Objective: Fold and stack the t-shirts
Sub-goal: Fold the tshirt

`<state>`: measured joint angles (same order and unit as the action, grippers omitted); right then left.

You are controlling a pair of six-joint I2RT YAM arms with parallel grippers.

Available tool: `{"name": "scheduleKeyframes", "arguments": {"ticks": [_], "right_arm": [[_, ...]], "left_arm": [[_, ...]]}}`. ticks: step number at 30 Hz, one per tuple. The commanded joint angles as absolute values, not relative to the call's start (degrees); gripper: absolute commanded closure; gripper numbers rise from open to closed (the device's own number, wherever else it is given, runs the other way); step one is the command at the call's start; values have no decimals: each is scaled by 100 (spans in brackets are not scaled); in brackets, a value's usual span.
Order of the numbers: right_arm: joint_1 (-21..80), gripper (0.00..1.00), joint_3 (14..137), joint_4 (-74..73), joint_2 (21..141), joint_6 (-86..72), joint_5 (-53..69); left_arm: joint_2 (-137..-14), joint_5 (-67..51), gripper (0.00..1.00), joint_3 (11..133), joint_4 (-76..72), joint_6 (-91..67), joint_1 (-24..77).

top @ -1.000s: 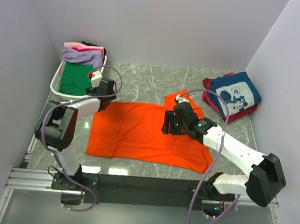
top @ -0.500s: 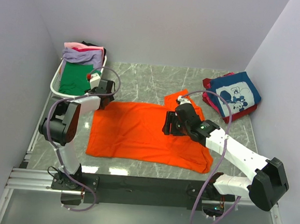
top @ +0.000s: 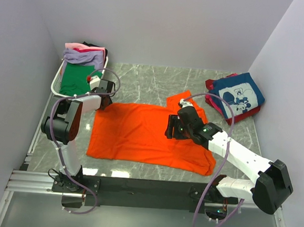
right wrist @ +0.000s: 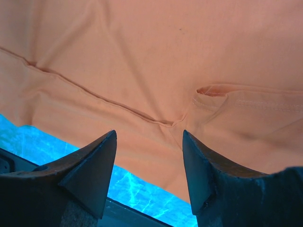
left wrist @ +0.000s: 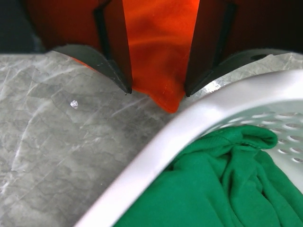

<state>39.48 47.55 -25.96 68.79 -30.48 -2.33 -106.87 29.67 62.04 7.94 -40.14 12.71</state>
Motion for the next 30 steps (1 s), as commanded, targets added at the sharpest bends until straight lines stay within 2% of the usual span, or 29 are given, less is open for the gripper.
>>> {"name": "scheduleKeyframes", "arguments": {"ticks": [1,2,5,11,13,20,28,30], "right_arm": [[3929,36,4746,-2382,6759,-2962,-246],[3929,35,4746,-2391,6776,-2945,-237],[3929,36,4755,-2391,6768,-2953,-237],[3937,35,4737,-2373,6776,-2971,-237],[3937,35,4737,-2356,6811,-2971,-229],[3920,35,4878,-2373,6987,-2944,-412],[3131,36,5598,-2189,7496,-2716,-501],[2963,35,5983,-2223,7856,-2549,-711]], "left_arm": [[-10582,2839,44,6284,800,-4078,1213],[-10582,2821,40,6293,809,-4078,1204],[-10626,2804,37,6337,861,-4087,1195],[-10521,2848,43,6267,817,-4104,1178],[-10512,2848,47,6258,800,-4113,1186],[-10529,2751,77,6232,756,-4052,1178],[-10433,2540,97,6100,668,-3929,1178],[-10441,2496,99,6091,668,-3885,1186]]}}
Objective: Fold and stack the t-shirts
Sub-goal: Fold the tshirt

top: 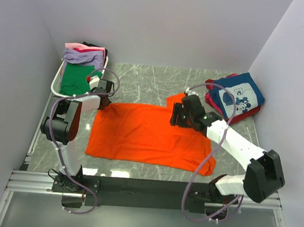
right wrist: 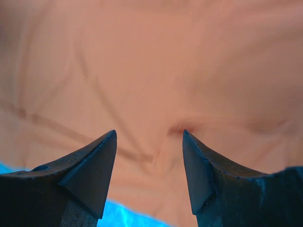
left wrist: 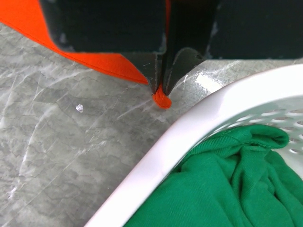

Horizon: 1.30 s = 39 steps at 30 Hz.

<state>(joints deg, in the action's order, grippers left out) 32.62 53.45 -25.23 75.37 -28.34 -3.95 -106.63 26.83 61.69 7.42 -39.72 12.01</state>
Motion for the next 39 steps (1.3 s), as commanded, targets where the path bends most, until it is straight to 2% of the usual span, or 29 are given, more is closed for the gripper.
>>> {"name": "scheduleKeyframes", "arguments": {"ticks": [1,8,16,24,39], "right_arm": [[2805,35,6133,-2258,7988,-2488,-755],[1971,36,7346,-2215,9436,-2180,-853],[1556,38,9464,-2583,11466,-1785,-844],[1222,39,11064,-3233,12673,-1512,-651],[835,40,11628,-3647,13438,-1116,254]], "left_arm": [[-10433,2453,99,6091,659,-3876,1178],[-10389,2286,99,6038,607,-3753,1178],[-10336,2127,99,5977,554,-3665,1178],[-10415,2004,99,6082,642,-3569,1178],[-10389,2013,99,6196,843,-3428,1178]]}}
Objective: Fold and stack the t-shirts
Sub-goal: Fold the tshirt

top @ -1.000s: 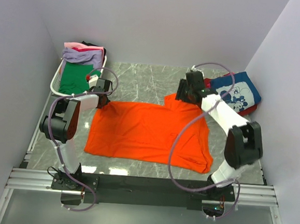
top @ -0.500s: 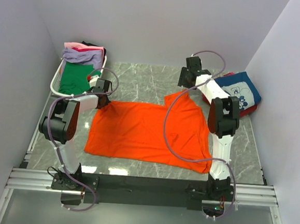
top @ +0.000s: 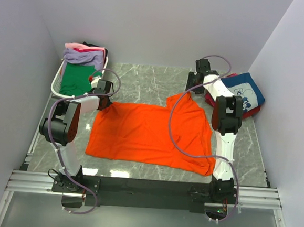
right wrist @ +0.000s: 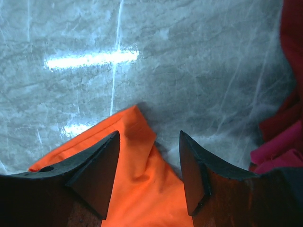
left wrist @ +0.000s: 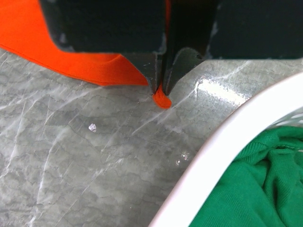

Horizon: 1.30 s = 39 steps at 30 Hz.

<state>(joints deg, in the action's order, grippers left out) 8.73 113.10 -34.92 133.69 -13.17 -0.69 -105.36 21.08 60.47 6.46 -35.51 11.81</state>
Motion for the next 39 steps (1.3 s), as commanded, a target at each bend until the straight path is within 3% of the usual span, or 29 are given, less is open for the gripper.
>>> {"name": "scheduleKeyframes", "arguments": {"ticks": [1,13,17,19,20,24,39], "right_arm": [[835,40,11628,-3656,13491,-1081,368],[835,44,12516,-4219,14045,-932,738],[817,55,12489,-4175,14027,-914,782],[826,70,12463,-4201,14010,-914,791],[826,82,12385,-4175,14001,-914,800],[826,100,12033,-3947,13721,-923,791],[949,100,8914,-2400,10488,-1107,985]], "left_arm": [[-10380,2021,99,6205,844,-3428,1178],[-10266,1995,100,6161,905,-3419,1178],[-10248,1995,99,6161,923,-3410,1178],[-10231,1995,99,6144,923,-3410,1178],[-10222,1995,99,6135,932,-3401,1178],[-10239,1986,99,6170,967,-3393,1178],[-9897,2250,99,6109,941,-3314,1186]]}}
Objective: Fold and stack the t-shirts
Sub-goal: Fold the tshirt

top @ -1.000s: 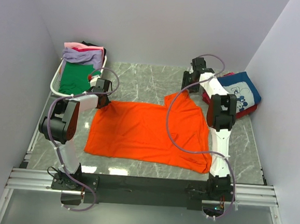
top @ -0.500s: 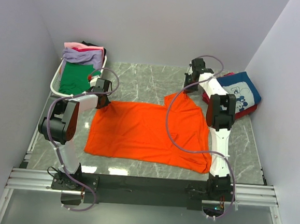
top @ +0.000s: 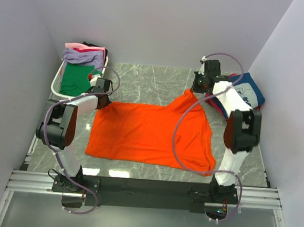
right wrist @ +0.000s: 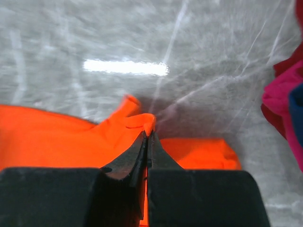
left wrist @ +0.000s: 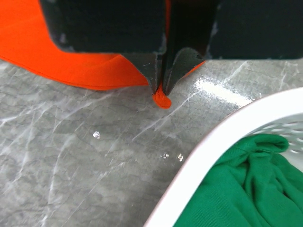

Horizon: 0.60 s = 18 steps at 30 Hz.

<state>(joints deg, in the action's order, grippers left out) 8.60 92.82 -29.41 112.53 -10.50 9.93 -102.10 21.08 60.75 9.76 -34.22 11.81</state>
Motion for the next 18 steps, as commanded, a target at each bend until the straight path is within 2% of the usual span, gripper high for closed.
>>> {"name": "scheduleKeyframes", "arguments": {"ticks": [1,10,18], "right_arm": [[975,100,8651,-2391,10364,-1125,976],[1608,100,7139,-2390,8834,-1379,230],[2144,100,6294,-2847,7524,-1670,-492]], "left_arm": [[-9888,2259,100,6074,906,-3305,1178],[-9668,2302,99,5836,861,-3296,1204],[-9413,2557,99,5538,923,-3313,1239]]}}
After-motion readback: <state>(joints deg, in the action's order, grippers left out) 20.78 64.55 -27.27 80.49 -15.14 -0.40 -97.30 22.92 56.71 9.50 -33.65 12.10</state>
